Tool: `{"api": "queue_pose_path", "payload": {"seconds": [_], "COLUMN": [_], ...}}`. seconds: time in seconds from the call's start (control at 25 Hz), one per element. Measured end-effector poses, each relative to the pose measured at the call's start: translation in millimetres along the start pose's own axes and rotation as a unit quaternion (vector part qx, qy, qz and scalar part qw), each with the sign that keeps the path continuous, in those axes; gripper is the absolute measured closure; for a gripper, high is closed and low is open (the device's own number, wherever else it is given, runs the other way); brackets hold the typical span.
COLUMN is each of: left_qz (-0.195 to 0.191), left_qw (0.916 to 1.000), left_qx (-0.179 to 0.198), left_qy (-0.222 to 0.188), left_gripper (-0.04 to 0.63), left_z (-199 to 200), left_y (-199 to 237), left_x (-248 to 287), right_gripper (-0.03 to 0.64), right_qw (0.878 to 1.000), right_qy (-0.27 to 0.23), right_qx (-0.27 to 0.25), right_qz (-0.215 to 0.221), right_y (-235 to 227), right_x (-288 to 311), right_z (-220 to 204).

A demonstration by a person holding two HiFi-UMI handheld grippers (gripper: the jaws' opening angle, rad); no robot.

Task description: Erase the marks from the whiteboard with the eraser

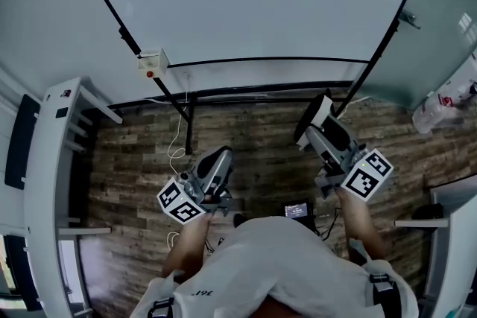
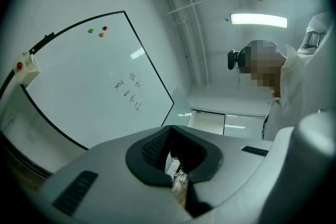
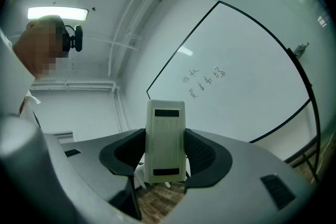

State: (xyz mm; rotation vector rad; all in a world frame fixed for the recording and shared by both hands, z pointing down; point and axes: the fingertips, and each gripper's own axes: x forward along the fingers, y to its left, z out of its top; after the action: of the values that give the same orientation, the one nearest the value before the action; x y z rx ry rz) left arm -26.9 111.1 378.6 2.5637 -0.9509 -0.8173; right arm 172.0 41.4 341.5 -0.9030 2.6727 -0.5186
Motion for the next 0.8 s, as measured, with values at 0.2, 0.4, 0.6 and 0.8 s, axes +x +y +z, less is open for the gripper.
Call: {"api": "queue_pose_path", "payload": {"seconds": [0.2, 0.4, 0.6, 0.8], "left_qz": [0.005, 0.002, -0.001, -0.008], "left_qw": [1.0000, 1.0000, 1.0000, 0.9998], "left_qx": [0.002, 0.000, -0.002, -0.009], "left_qy": [0.001, 0.004, 0.008, 0.013], "left_gripper": [0.589, 0.589, 0.589, 0.589], "left_z": [8, 24, 37, 44], "left_y": [9, 30, 46, 61], "left_x": [-15, -38, -57, -67], "right_gripper": [0.370, 0.370, 0.370, 0.370], "right_qw": [1.000, 0.999, 0.998, 0.995], "right_qy": [-0.009, -0.017, -0.021, -0.009], "right_qx": [0.006, -0.017, -0.028, -0.052], "right_qz": [-0.018, -0.026, -0.060, -0.090], "right_y": [2, 18, 22, 26], "right_x": [7, 29, 45, 58], "right_z": [-3, -9, -17, -27]}}
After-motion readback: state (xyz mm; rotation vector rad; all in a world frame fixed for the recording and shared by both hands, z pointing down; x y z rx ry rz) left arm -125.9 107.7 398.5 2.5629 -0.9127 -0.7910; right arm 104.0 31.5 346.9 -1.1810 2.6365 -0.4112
